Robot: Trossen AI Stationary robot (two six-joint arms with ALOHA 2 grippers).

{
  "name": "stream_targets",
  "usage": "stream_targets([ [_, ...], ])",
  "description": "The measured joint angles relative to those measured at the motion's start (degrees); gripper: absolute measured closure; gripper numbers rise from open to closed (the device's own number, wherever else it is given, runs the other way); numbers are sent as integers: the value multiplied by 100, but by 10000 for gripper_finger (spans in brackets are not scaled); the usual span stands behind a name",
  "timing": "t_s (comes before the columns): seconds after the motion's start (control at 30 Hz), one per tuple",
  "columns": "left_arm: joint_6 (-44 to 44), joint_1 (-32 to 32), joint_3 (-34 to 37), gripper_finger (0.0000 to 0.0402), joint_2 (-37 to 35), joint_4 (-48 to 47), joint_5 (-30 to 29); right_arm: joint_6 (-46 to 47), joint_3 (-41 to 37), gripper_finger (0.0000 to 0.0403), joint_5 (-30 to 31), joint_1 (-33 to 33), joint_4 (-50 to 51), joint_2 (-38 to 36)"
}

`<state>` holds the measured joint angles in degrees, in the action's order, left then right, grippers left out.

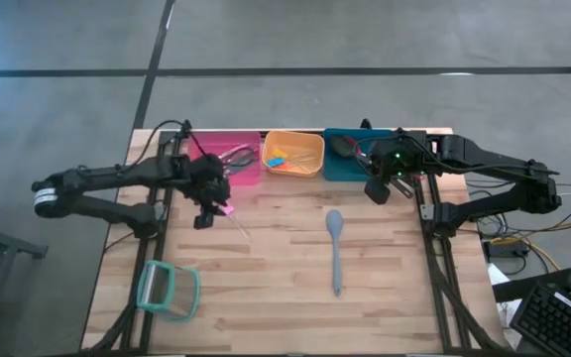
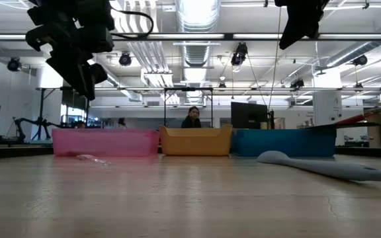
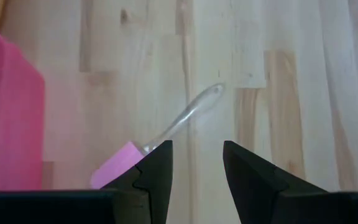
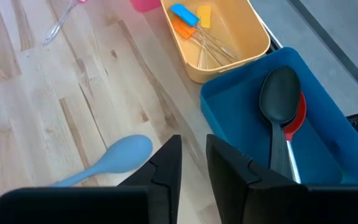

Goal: Pick & Place Kitchen Items
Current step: Put the pink spatula into the yellow bin

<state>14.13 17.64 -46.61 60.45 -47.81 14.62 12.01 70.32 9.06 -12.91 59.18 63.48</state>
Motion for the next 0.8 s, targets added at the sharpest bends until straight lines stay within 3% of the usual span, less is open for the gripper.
stream_targets([
  [0.2,-168,-170,70,257,204,31,-91,0,0,316,0,0,0,0],
  [0.4,-487,-205,247,257,491,46,-1142,48,0,307,0,0,2,0],
  [0.8,-348,-215,570,249,1390,497,-1230,48,0,340,0,2,0,0],
])
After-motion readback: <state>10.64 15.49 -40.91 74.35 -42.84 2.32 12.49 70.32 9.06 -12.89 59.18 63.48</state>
